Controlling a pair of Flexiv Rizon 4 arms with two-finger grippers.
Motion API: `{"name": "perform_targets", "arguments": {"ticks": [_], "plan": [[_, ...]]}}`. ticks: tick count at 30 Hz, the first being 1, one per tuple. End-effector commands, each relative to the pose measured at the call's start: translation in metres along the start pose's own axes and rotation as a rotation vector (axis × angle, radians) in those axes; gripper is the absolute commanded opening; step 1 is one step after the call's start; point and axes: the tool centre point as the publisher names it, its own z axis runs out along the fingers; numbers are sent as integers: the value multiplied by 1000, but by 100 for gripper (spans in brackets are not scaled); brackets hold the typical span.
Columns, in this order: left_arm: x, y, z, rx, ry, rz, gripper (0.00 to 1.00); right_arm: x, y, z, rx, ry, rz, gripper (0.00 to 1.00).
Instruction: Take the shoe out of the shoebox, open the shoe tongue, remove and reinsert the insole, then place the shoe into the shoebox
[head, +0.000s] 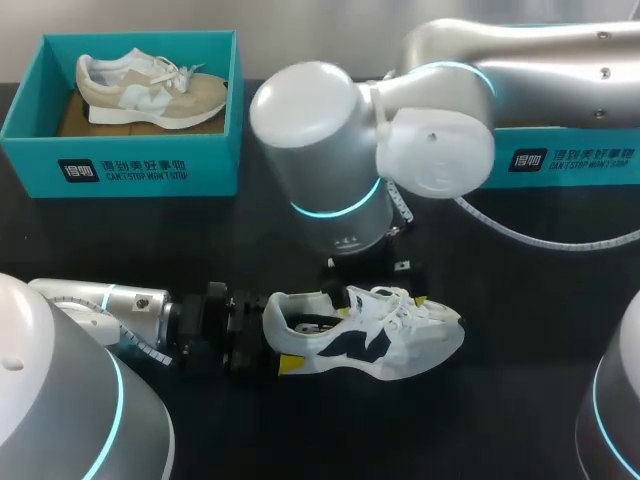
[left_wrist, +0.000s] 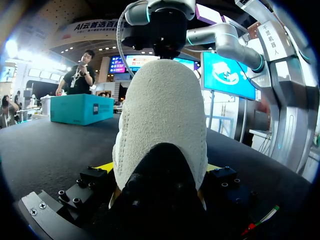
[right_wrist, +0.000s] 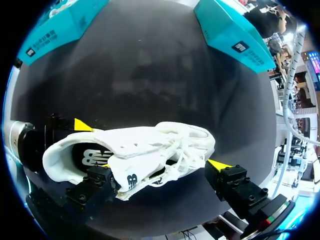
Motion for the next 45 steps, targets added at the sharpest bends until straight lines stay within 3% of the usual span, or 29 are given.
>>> {"name": "perform_targets", "arguments": {"ticks": [1,29,31,34,36,45], "plan": [[0,3,-1,1,-1,0,0,-5,-5,-1,-3,15,306,100],[0,3,-1,1,-1,0,0,-18,-7,-11,56,93,225,99],[0,3,-1,1,-1,0,0,-17,-6,-12,55,98,217,90],[0,3,-1,1,-1,0,0,-11,-6,-13,59,113,182,58],[0,3,-1,1,-1,0,0,-9,-5,-12,64,119,167,50],[0,3,-1,1,-1,0,0,0,-4,-10,83,129,111,43]]}}
